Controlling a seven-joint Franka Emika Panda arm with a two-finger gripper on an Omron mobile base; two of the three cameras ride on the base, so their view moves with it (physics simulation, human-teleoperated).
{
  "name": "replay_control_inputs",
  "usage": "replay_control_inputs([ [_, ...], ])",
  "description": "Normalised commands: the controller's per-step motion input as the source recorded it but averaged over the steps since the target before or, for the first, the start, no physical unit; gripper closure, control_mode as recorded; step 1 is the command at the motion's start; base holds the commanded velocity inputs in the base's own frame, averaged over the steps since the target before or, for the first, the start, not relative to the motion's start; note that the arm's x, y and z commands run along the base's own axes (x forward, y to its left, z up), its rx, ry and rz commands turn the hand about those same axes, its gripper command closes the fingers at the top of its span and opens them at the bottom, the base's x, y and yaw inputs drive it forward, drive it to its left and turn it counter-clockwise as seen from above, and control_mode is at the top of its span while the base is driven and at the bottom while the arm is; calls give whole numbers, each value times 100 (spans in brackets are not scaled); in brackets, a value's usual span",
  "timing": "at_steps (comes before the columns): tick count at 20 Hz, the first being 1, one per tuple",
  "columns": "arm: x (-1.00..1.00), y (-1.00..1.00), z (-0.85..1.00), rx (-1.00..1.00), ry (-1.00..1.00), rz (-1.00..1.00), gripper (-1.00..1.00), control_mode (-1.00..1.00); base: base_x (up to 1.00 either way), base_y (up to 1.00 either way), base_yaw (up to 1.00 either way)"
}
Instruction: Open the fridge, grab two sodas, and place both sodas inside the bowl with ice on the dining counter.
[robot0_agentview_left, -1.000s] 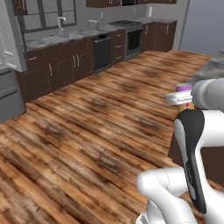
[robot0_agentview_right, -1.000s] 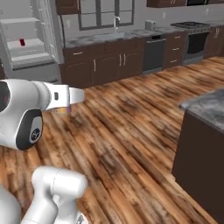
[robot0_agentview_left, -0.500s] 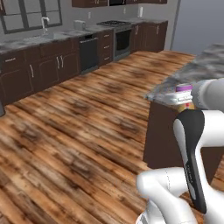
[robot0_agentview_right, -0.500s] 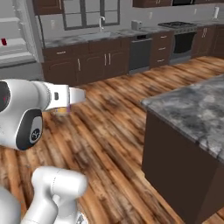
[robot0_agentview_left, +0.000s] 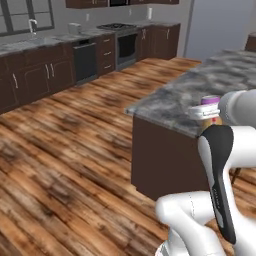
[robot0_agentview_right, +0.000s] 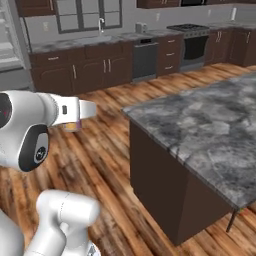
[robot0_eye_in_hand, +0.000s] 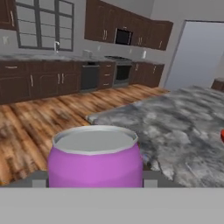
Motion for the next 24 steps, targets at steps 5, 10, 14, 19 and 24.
replay_control_inputs([
  [5,0,0,0,0,0,0,100,100,-29,-100,0],
  [10,0,0,0,0,0,0,100,100,-12,-100,0],
  [14,0,0,0,0,0,0,100,100,1,-100,0],
  [19,0,0,0,0,0,0,100,100,14,-100,2],
  [24,0,0,0,0,0,0,100,100,11,-100,4],
])
